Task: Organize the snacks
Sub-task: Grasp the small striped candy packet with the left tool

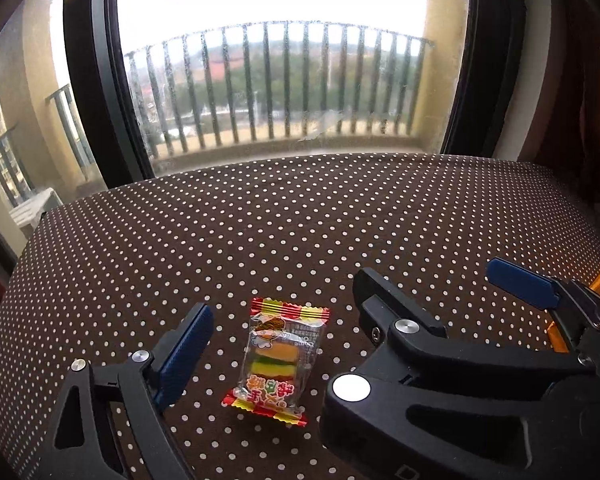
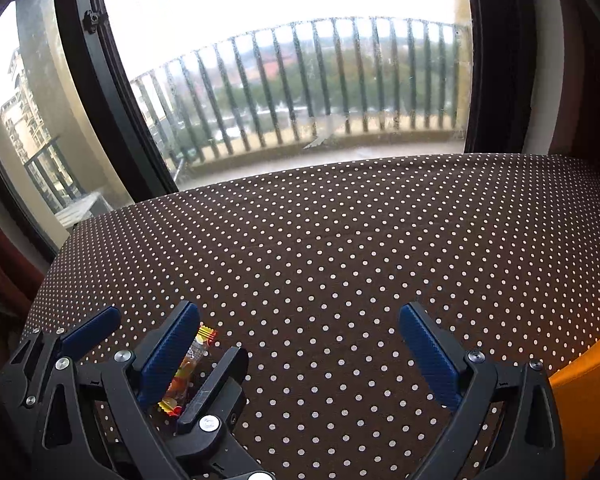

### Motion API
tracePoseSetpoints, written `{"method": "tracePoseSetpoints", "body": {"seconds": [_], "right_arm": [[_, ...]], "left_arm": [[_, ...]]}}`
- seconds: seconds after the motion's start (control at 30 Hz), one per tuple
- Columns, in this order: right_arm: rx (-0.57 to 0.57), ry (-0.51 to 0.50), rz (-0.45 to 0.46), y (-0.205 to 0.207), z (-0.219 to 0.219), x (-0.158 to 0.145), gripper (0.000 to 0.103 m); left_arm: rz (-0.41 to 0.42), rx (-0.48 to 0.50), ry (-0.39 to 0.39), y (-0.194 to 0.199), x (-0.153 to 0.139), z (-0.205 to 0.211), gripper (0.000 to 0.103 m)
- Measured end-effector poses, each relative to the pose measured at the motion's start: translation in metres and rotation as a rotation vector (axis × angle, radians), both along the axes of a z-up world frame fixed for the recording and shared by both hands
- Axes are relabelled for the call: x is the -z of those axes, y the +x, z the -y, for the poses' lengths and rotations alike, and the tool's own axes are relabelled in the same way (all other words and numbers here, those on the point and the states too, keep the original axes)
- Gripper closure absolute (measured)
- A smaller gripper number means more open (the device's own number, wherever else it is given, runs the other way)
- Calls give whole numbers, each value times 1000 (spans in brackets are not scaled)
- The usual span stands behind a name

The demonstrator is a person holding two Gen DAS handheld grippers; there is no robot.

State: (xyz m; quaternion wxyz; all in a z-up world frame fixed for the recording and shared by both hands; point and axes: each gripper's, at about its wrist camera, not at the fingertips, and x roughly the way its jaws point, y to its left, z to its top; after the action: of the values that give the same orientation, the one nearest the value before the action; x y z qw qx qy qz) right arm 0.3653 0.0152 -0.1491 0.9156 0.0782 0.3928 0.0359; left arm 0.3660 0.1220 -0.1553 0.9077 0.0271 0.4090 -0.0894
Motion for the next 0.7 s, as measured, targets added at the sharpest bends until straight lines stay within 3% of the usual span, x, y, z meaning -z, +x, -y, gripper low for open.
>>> {"method": "tracePoseSetpoints", "body": {"seconds": [0.17, 0.3, 0.37, 0.47, 0.7], "right_arm": [[-3, -5, -41, 1, 2, 7, 2], [-9, -12, -71, 2, 3, 13, 2], [-10, -7, -83, 0, 3, 14, 2], [-13, 2, -81, -3, 4, 10, 2], [6, -8, -86, -8, 1, 8, 2]], "left_arm": [[-41, -10, -11, 3, 11, -6, 25], [-58, -36, 6, 2, 16, -14, 45], [-50, -49, 20, -2, 16, -14, 47], [-47, -52, 22, -16, 15, -15, 64], [-36, -73, 35, -28, 20, -6, 65]]}}
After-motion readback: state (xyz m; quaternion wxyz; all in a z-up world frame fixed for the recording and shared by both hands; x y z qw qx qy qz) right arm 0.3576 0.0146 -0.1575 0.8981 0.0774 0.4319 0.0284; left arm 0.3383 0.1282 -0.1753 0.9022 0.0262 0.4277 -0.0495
